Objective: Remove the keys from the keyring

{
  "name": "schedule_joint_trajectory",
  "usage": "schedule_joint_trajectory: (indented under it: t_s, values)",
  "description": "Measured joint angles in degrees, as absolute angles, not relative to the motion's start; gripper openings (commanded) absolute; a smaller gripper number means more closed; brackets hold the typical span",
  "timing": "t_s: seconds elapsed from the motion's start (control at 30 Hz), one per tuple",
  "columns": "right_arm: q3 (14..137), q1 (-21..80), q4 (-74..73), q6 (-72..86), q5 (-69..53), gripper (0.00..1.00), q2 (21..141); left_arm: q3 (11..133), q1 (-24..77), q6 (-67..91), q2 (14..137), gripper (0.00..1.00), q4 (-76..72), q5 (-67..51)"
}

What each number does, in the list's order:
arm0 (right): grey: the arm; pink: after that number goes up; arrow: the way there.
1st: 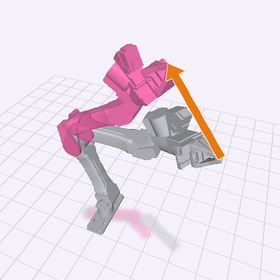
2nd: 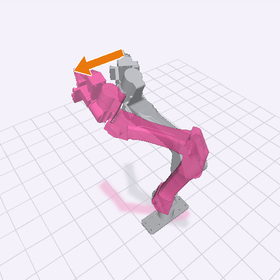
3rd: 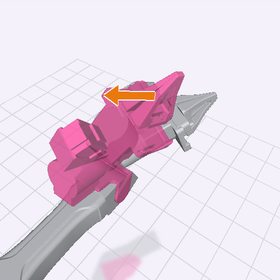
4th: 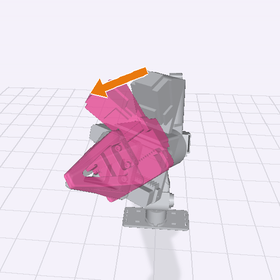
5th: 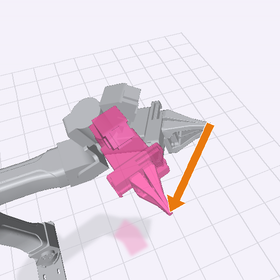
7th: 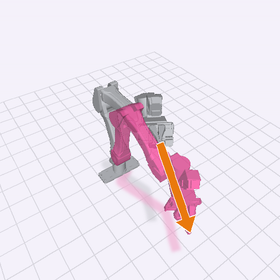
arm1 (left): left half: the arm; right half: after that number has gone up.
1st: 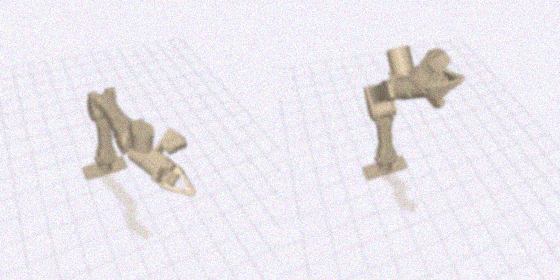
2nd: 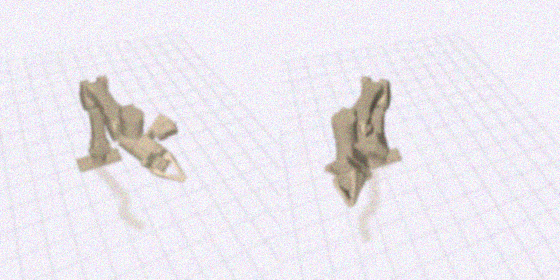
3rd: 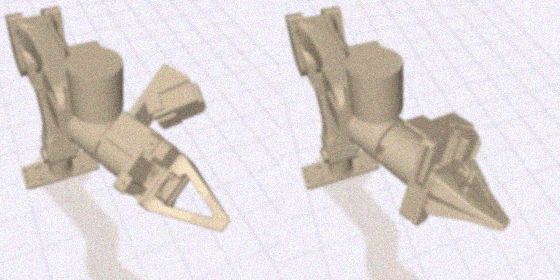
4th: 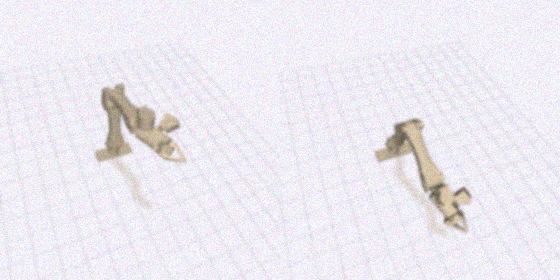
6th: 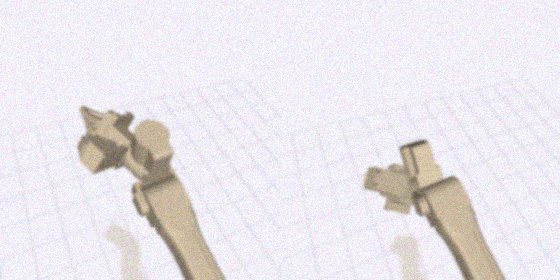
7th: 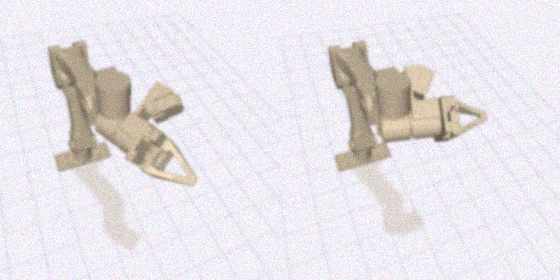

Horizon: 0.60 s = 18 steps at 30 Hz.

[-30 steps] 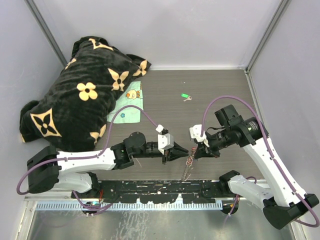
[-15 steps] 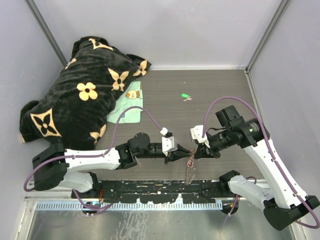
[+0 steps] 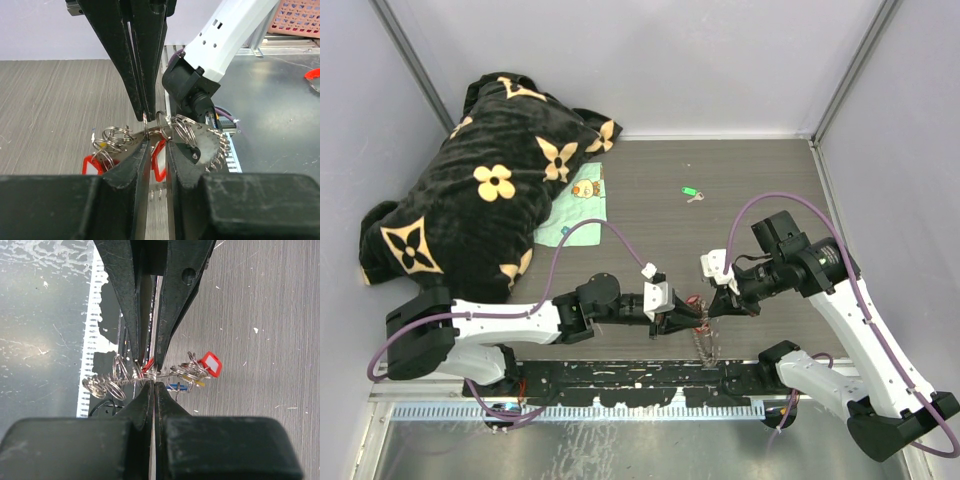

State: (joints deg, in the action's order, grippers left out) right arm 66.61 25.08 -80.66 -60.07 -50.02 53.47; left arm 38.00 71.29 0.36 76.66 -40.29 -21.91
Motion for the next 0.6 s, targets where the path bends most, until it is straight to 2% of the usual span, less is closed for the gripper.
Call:
schedule_joint_trajectory:
  t_s: [0.6]
  values:
    - [66.15,25.08,-79.75,-59.68,-49.54,0.01,52.97,37.89,72.38,2.55,77.03,0.21,-40.80,-15.79]
